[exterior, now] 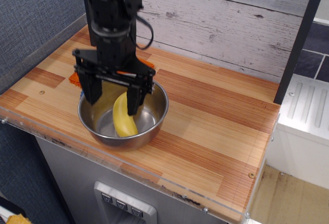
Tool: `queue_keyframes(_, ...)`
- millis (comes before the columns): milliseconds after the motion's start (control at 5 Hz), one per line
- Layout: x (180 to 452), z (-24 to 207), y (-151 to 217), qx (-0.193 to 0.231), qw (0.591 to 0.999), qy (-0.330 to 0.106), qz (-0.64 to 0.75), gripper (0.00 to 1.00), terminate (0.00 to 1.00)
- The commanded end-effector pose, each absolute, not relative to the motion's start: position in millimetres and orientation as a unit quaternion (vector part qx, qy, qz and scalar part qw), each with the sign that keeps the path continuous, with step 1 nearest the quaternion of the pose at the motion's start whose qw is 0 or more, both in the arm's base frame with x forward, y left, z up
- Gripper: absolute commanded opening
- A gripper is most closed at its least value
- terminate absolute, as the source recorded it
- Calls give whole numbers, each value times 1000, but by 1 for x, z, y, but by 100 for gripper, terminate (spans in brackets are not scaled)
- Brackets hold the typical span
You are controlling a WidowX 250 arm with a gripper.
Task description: Move the banana to the left front edge of the counter
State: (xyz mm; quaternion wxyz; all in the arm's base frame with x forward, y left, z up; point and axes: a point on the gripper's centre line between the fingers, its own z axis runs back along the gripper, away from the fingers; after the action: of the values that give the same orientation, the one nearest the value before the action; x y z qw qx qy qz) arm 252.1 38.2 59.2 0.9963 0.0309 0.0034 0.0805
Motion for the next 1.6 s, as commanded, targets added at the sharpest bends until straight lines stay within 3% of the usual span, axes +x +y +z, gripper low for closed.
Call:
queue_keyframes(0, 271, 30, 30, 60, 992, 6, 110, 100, 0)
queue_keyframes(200, 274, 18, 30, 65, 992, 11, 107, 100, 0)
queue_keyframes(400, 275, 17, 31, 59, 994, 4, 90, 0, 0)
queue_keyframes(800, 274, 106, 42, 2, 997, -80, -20, 0, 0)
queue_keyframes(1000, 271, 157, 81, 46, 991, -75, -97, 0, 0)
queue_keyframes(1200, 272, 158, 130, 44, 990, -39, -127, 0, 0)
queue_keyframes(1400, 281, 127, 176, 32, 986, -9, -163, 0, 0)
